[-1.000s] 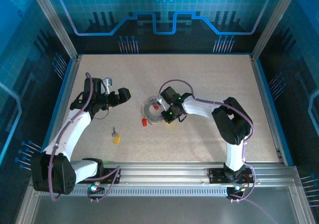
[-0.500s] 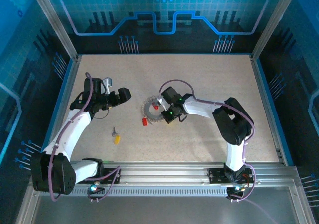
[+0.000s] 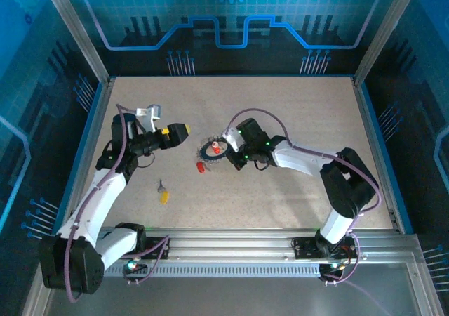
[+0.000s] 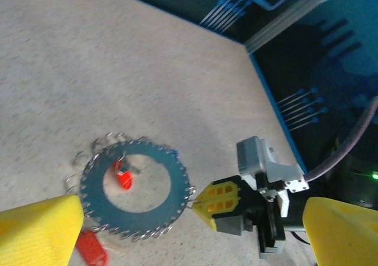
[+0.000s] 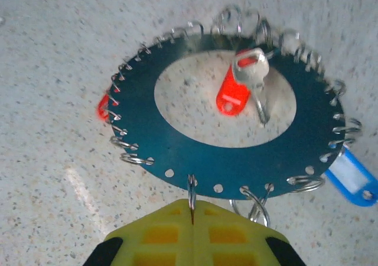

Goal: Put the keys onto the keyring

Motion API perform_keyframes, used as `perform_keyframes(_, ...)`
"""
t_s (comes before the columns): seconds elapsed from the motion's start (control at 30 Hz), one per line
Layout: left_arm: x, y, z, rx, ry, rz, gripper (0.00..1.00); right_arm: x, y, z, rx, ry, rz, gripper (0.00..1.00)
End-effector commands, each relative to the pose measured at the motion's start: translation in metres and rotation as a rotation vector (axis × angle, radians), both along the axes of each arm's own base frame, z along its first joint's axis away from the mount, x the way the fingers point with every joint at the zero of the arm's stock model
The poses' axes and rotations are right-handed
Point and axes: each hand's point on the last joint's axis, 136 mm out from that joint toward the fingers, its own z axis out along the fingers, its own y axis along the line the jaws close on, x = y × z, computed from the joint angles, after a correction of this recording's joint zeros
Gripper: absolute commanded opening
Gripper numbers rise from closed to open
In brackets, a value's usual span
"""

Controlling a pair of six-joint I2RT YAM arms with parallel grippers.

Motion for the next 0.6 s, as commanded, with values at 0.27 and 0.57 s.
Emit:
perform_keyframes(0.27,-0.024,-0.033,0.039,0.064,-0.308,-0.251,0.93,-0.001,0.008,0.079,0.269,-0.21,0.142,0.0)
perform_keyframes(0.57,-0.058,-0.071,0.042,0.14,-0.446,-0.514,0.89,-0.037,0.001,0.12,0.373,-0.386,0.339,0.0)
